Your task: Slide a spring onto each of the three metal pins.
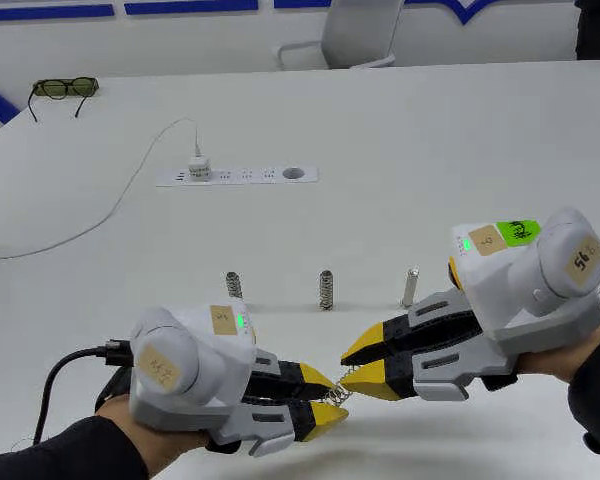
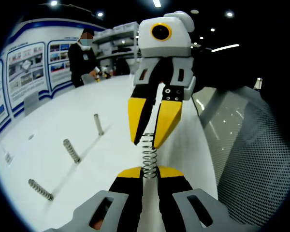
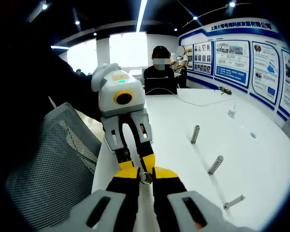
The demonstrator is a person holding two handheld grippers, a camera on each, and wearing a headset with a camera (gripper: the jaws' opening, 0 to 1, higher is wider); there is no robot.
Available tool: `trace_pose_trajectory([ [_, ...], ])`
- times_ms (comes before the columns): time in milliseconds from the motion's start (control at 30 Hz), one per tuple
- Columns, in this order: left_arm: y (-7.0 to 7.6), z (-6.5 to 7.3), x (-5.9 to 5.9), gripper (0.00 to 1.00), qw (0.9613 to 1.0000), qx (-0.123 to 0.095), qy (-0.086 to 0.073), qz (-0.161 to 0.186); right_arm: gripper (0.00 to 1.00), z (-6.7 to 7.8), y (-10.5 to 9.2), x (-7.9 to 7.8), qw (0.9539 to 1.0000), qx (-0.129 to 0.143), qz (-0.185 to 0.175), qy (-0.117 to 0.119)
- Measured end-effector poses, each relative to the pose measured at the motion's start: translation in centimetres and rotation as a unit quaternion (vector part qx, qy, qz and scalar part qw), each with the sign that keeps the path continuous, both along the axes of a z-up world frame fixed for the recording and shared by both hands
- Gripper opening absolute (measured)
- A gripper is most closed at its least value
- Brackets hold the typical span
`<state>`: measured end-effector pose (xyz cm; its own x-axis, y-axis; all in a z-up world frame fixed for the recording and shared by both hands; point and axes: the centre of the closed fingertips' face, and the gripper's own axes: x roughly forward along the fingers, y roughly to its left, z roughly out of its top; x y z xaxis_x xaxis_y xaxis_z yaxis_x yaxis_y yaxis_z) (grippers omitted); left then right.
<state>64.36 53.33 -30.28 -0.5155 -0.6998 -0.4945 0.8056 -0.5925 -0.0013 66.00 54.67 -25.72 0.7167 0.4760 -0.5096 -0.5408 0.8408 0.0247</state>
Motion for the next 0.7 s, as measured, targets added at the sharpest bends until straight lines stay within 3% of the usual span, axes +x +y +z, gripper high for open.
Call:
trace_pose_trajectory([
  [333, -0.29, 0.08, -0.22, 0.10, 1.0000, -0.002, 0.006, 0.003, 0.11, 0.38, 0.49, 0.84, 0.9999, -0.003, 0.000, -0.016],
  [433, -0.44, 0.36, -0.28, 0.10, 0.9998, -0.010, 0.018, 0.007, 0.13, 0.19, 0.51, 0.91, 0.9999, -0.007, -0.001, -0.015],
  [700, -0.66, 0.63, 0.38, 0.10, 0.9992, -0.017, 0.027, 0.022, 0.17, 0.41, -0.41, 0.69, 0.9998, -0.002, -0.016, -0.015],
])
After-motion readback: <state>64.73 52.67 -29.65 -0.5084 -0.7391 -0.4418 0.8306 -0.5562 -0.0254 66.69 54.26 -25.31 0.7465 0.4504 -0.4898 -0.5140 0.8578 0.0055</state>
